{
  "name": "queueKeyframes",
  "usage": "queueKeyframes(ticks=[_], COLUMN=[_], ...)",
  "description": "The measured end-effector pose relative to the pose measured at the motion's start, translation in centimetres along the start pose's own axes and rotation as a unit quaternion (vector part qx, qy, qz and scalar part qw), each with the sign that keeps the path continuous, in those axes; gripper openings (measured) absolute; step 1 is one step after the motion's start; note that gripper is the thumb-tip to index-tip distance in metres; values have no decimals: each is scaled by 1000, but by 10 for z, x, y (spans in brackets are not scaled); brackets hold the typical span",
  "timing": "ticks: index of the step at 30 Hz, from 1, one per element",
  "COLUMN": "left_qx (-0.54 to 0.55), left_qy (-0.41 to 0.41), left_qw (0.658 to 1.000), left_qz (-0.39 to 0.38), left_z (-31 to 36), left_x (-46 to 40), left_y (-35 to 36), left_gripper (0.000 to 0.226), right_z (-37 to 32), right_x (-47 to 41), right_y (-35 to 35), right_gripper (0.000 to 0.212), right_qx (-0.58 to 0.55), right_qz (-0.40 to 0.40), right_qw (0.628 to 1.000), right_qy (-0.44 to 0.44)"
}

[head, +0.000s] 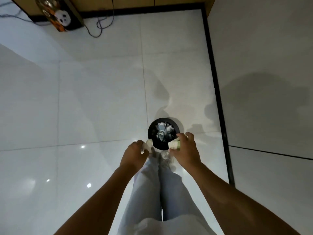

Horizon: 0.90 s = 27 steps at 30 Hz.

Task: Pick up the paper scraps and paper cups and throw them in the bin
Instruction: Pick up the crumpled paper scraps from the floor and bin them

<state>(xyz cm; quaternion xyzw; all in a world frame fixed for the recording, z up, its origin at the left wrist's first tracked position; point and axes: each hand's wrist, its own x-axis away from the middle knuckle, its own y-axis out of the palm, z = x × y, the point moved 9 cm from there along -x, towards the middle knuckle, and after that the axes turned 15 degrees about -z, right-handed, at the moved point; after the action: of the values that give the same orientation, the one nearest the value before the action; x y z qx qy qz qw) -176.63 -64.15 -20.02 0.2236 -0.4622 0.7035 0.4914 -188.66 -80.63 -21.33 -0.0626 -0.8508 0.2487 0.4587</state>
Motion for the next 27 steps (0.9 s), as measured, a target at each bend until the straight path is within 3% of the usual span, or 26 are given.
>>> queueKeyframes(ticks=[7, 12, 19, 22, 27], left_qx=[1, -39, -61, -58, -135], left_qy=[-24, -37, -29, -56, -83], left_qw=[1000, 998, 997, 992, 980], left_qz=[-2, -20, -43, -95, -119], left_z=[-53, -75, -40, -32, -28], left_x=[-104, -155, -193, -216, -219], left_y=[31, 58, 82, 101, 105], left_gripper=[11, 26, 34, 42, 54], right_z=[32, 69, 101, 106, 97], right_x=[-129, -193, -175, -165, -157], right_y=[49, 88, 83, 77, 67], right_gripper=[76, 93, 78, 75, 70], right_qx=[-29, 20, -28, -9, -2], right_qz=[0, -87, -66, -65, -58], right_qw=[1000, 994, 995, 996, 997], right_qy=[-5, 56, 70, 64, 57])
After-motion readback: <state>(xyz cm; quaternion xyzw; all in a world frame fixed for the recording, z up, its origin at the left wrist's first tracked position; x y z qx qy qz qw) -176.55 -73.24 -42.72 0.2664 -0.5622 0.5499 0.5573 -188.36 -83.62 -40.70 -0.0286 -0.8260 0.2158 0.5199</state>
